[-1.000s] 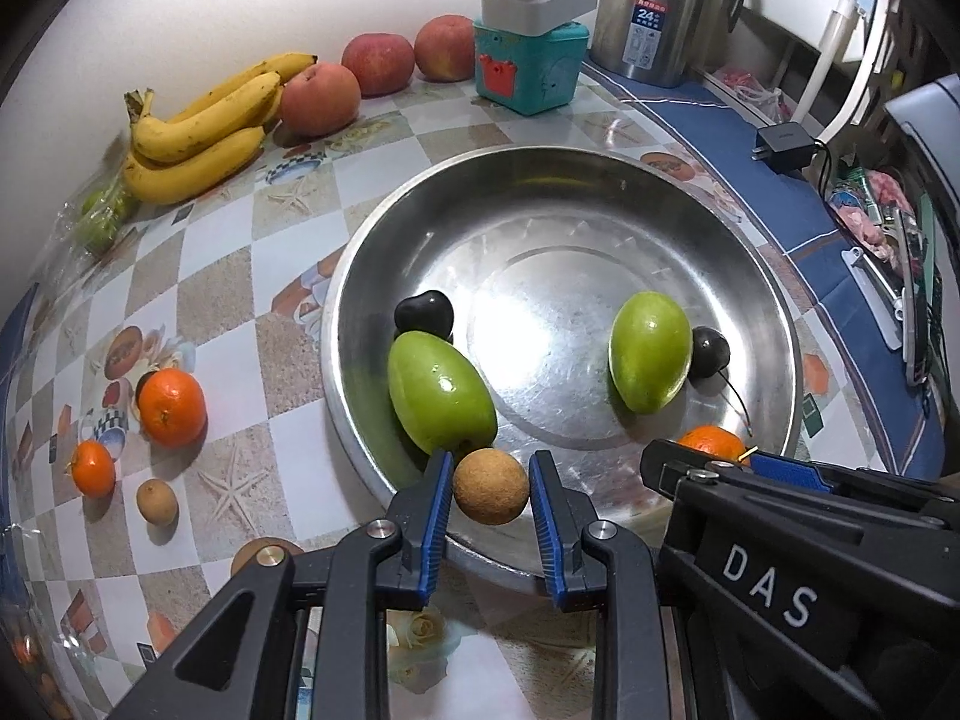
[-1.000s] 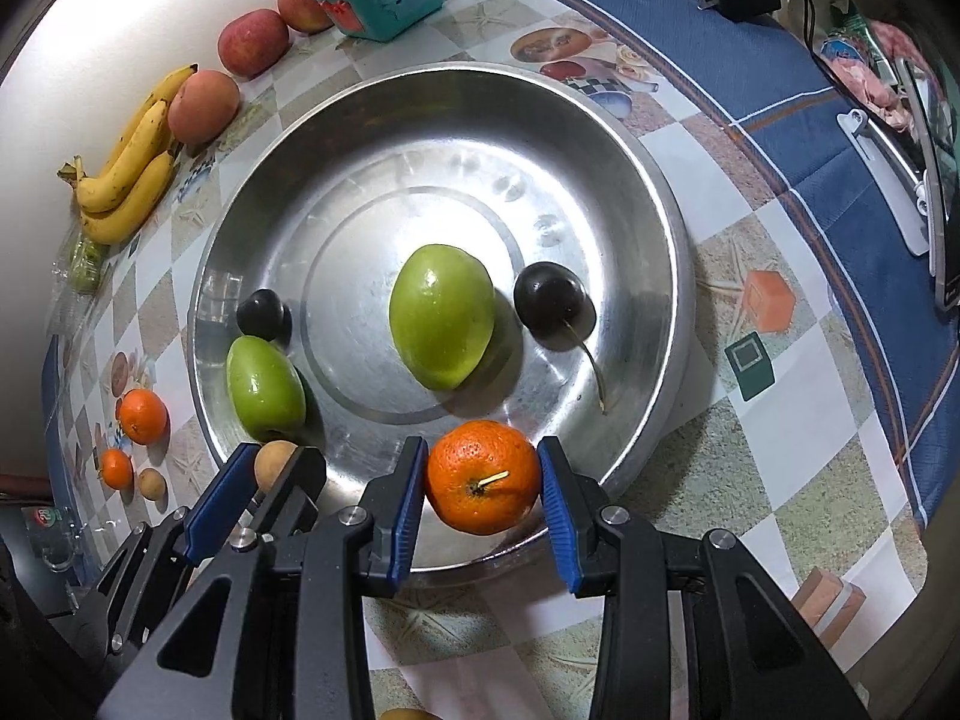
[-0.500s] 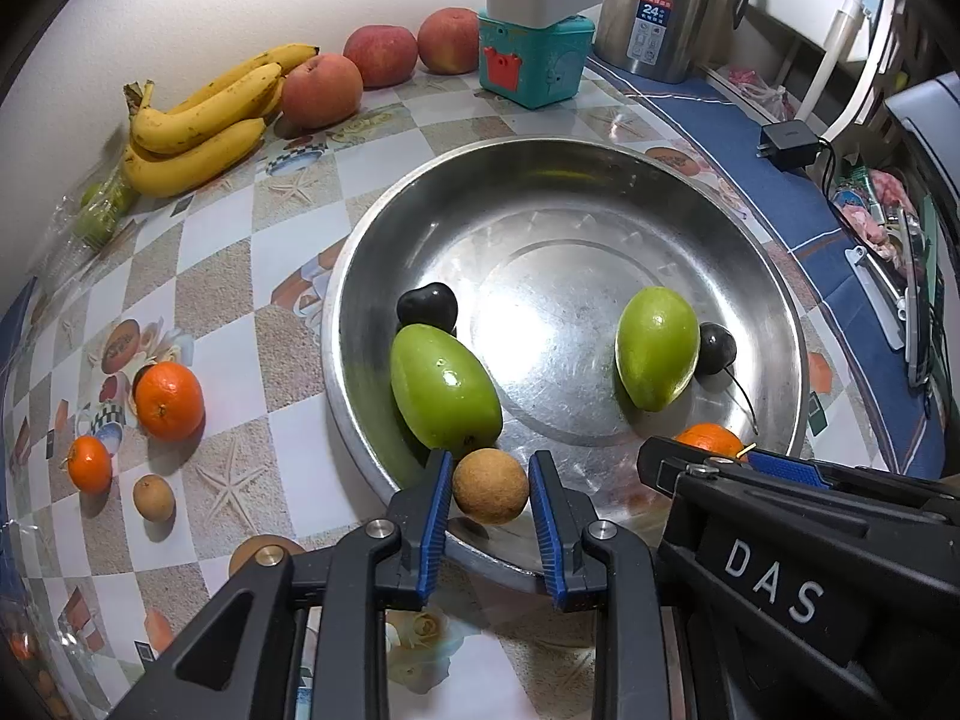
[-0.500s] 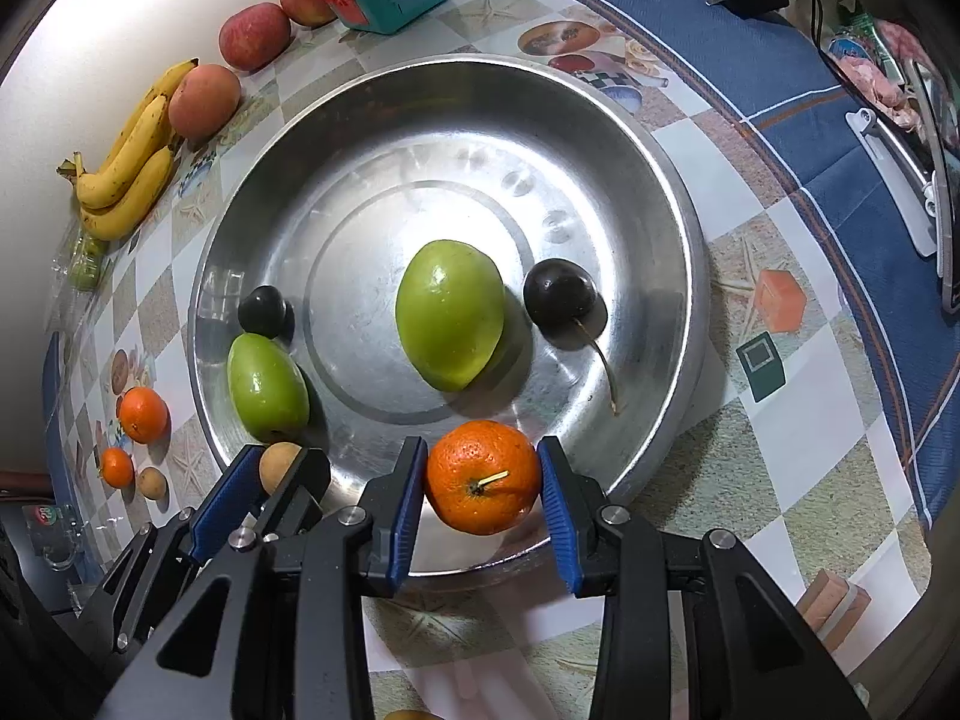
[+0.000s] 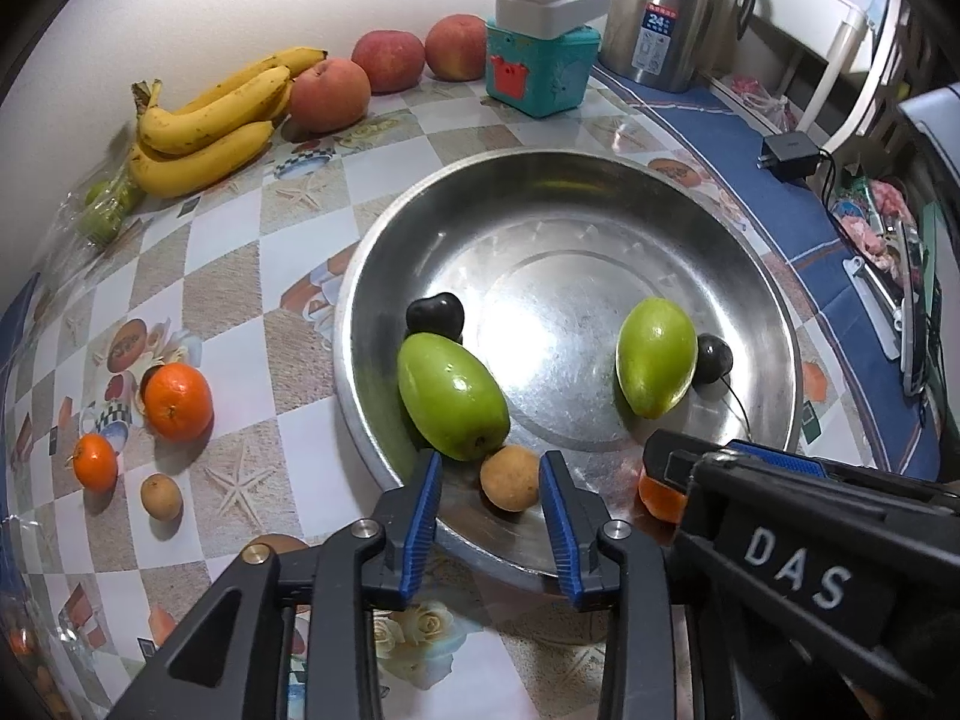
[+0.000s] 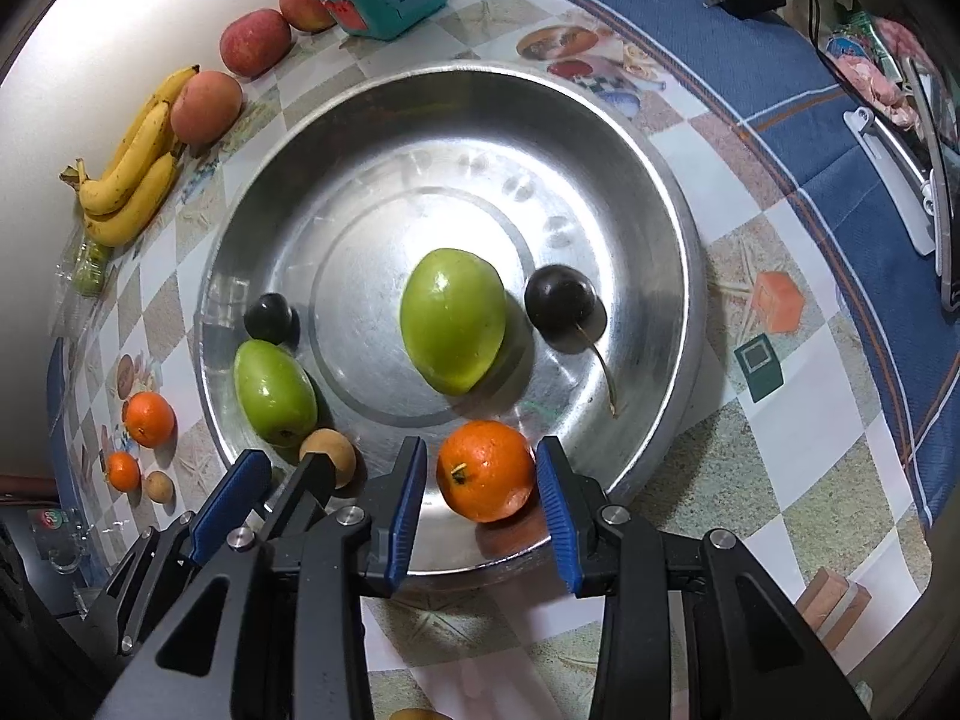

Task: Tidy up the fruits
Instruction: 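Lower both fruits into the basin and open both grippers, then move both grippers back from the basin toward the loose fruit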

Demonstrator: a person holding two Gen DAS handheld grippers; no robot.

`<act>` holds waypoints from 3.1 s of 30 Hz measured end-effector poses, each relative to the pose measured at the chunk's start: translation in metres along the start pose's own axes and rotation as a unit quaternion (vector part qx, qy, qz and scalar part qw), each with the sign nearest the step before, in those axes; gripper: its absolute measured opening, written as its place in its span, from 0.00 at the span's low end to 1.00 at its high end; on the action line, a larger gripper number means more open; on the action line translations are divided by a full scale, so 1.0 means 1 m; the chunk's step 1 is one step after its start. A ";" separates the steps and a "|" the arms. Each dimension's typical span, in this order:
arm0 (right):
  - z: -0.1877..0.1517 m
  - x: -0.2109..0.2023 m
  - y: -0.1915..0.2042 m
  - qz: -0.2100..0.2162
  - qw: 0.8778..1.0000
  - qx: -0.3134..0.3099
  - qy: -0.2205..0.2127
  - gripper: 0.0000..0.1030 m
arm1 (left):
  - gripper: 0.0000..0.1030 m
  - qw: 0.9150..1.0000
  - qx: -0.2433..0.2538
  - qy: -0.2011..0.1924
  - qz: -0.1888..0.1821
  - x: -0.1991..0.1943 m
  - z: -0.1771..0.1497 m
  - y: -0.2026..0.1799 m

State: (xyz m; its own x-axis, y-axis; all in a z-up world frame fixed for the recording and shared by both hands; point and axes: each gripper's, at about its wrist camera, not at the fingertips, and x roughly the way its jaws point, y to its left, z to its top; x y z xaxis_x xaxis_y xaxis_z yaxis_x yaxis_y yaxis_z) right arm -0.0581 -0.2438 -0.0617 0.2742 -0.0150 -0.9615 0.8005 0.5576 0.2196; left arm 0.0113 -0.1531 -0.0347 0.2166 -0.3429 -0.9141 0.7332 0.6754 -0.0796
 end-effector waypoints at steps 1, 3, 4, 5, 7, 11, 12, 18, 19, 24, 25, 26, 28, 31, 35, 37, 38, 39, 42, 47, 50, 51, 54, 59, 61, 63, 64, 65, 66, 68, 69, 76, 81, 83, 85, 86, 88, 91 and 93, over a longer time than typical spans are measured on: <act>0.000 -0.003 0.001 0.002 1.000 0.000 -0.004 0.38 | 0.36 1.000 -0.003 -0.001 -0.001 -0.001 0.000 0.002; 0.000 -0.007 0.001 0.005 1.000 -0.001 -0.010 0.38 | 0.36 1.000 -0.009 -0.002 -0.002 -0.003 0.001 0.005; 0.001 -0.010 0.002 0.006 1.000 -0.002 -0.013 0.38 | 0.36 1.000 -0.012 -0.002 -0.002 -0.004 0.001 0.007; 0.000 -0.011 0.002 0.007 1.000 -0.002 -0.015 0.38 | 0.36 1.000 -0.016 -0.003 -0.003 -0.006 0.002 0.010; 0.001 -0.014 0.002 0.010 1.000 -0.002 -0.019 0.38 | 0.37 1.000 -0.028 -0.004 -0.003 -0.008 0.003 0.017; 0.001 -0.017 0.000 0.012 1.000 -0.001 -0.023 0.38 | 0.38 0.998 -0.059 0.000 -0.005 -0.010 0.006 0.034; 0.002 -0.017 0.000 0.012 1.000 -0.001 -0.023 0.38 | 0.38 0.998 -0.066 0.001 -0.005 -0.010 0.006 0.038; 0.001 -0.020 0.003 0.011 1.000 -0.008 -0.026 0.38 | 0.41 0.993 -0.118 0.003 0.003 -0.018 0.006 0.067; 0.001 -0.021 0.004 0.011 1.000 -0.010 -0.027 0.38 | 0.43 0.992 -0.126 0.002 0.003 -0.019 0.006 0.072; -0.001 -0.024 0.012 0.010 0.999 -0.023 -0.032 0.38 | 0.47 0.984 -0.175 0.003 0.021 -0.026 0.001 0.103; -0.001 -0.025 0.013 0.009 0.999 -0.026 -0.033 0.38 | 0.48 0.983 -0.182 0.004 0.023 -0.027 0.000 0.107; -0.002 -0.025 0.015 0.010 0.999 -0.029 -0.034 0.38 | 0.49 0.982 -0.189 0.004 0.024 -0.029 -0.001 0.112; -0.002 -0.026 0.018 0.011 0.999 -0.034 -0.034 0.38 | 0.50 0.978 -0.206 0.004 0.026 -0.032 -0.003 0.124; -0.003 -0.028 0.023 0.011 0.998 -0.041 -0.038 0.38 | 0.53 0.974 -0.223 0.003 0.037 -0.037 -0.006 0.136; -0.003 -0.028 0.026 0.009 0.998 -0.048 -0.038 0.38 | 0.58 0.968 -0.249 0.002 0.044 -0.043 -0.011 0.153; -0.004 -0.027 0.027 0.012 0.998 -0.050 -0.035 0.43 | 0.64 0.964 -0.262 0.002 0.046 -0.045 -0.013 0.161; -0.004 -0.027 0.028 0.012 0.998 -0.051 -0.034 0.45 | 0.67 0.963 -0.267 0.002 0.048 -0.045 -0.014 0.163; -0.004 -0.027 0.028 0.012 0.998 -0.052 -0.034 0.46 | 0.68 0.961 -0.272 0.004 0.051 -0.045 -0.015 0.166; -0.005 -0.026 0.030 0.009 0.998 -0.057 -0.035 0.52 | 0.73 0.958 -0.281 0.010 0.058 -0.043 -0.018 0.170; -0.005 -0.025 0.033 0.005 0.997 -0.069 -0.038 0.64 | 0.92 0.958 -0.278 0.011 0.066 -0.042 -0.019 0.172; -0.006 -0.023 0.035 0.004 0.997 -0.075 -0.036 0.66 | 0.96 0.959 -0.275 0.013 0.070 -0.042 -0.019 0.172; -0.006 -0.023 0.035 0.004 0.996 -0.077 -0.035 0.66 | 0.97 0.959 -0.275 0.014 0.072 -0.042 -0.018 0.171; -0.006 -0.021 0.037 0.001 0.996 -0.082 -0.034 0.77 | 0.97 0.959 -0.274 0.017 0.076 -0.040 -0.019 0.171; -0.007 -0.021 0.040 0.000 0.995 -0.094 -0.038 0.78 | 0.99 0.958 -0.275 0.019 0.079 -0.039 -0.020 0.172; -0.007 -0.020 0.041 -0.005 0.994 -0.102 -0.042 0.80 | 0.99 0.958 -0.276 0.021 0.077 -0.038 -0.020 0.172; -0.008 -0.020 0.042 -0.010 0.993 -0.107 -0.046 0.90 | 1.00 0.958 -0.276 0.021 0.076 -0.038 -0.020 0.172; -0.008 -0.021 0.042 -0.009 0.993 -0.108 -0.049 0.90 | 1.00 0.958 -0.276 0.022 0.077 -0.038 -0.021 0.172; -0.007 -0.021 0.042 -0.008 0.993 -0.108 -0.050 0.90 | 1.00 0.958 -0.276 0.022 0.079 -0.038 -0.021 0.172; -0.007 -0.021 0.042 -0.007 0.993 -0.108 -0.051 0.90 | 1.00 0.957 -0.277 0.022 0.080 -0.037 -0.021 0.173; -0.007 -0.022 0.042 -0.004 0.993 -0.108 -0.053 0.90 | 1.00 0.956 -0.280 0.024 0.084 -0.037 -0.022 0.174; -0.007 -0.021 0.042 -0.003 0.993 -0.108 -0.054 0.90 | 1.00 0.955 -0.283 0.025 0.086 -0.036 -0.023 0.175; -0.007 -0.022 0.042 0.005 0.992 -0.106 -0.062 0.91 | 1.00 0.952 -0.290 0.020 0.092 -0.037 -0.025 0.182; -0.006 -0.022 0.044 0.004 0.992 -0.110 -0.066 0.91 | 1.00 0.954 -0.284 0.018 0.098 -0.040 -0.027 0.189; -0.007 -0.022 0.046 0.003 0.991 -0.116 -0.067 0.91 | 1.00 0.952 -0.286 0.019 0.108 -0.042 -0.029 0.195; -0.008 -0.021 0.048 0.002 0.990 -0.122 -0.067 0.91 | 1.00 0.948 -0.293 0.018 0.121 -0.044 -0.033 0.202; -0.009 -0.021 0.049 0.002 0.990 -0.125 -0.066 0.91 | 1.00 0.947 -0.296 0.018 0.126 -0.045 -0.035 0.206; -0.011 -0.020 0.053 0.002 0.989 -0.133 -0.065 0.91 | 1.00 0.943 -0.302 0.017 0.137 -0.047 -0.039 0.215; -0.013 -0.018 0.059 0.005 0.988 -0.144 -0.061 0.91 | 1.00 0.938 -0.312 0.018 0.151 -0.049 -0.044 0.227; -0.015 -0.015 0.063 0.011 0.987 -0.149 -0.054 0.91 | 1.00 0.935 -0.319 0.021 0.153 -0.049 -0.048 0.235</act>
State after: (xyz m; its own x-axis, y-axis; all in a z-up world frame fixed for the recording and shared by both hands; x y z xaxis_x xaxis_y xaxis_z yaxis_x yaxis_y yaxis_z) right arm -0.0196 -0.1965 -0.0361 0.3570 -0.0793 -0.9307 0.6063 0.7777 0.1663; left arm 0.1420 0.0536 -0.0276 0.3183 -0.0521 -0.9466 0.1032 0.9945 -0.0201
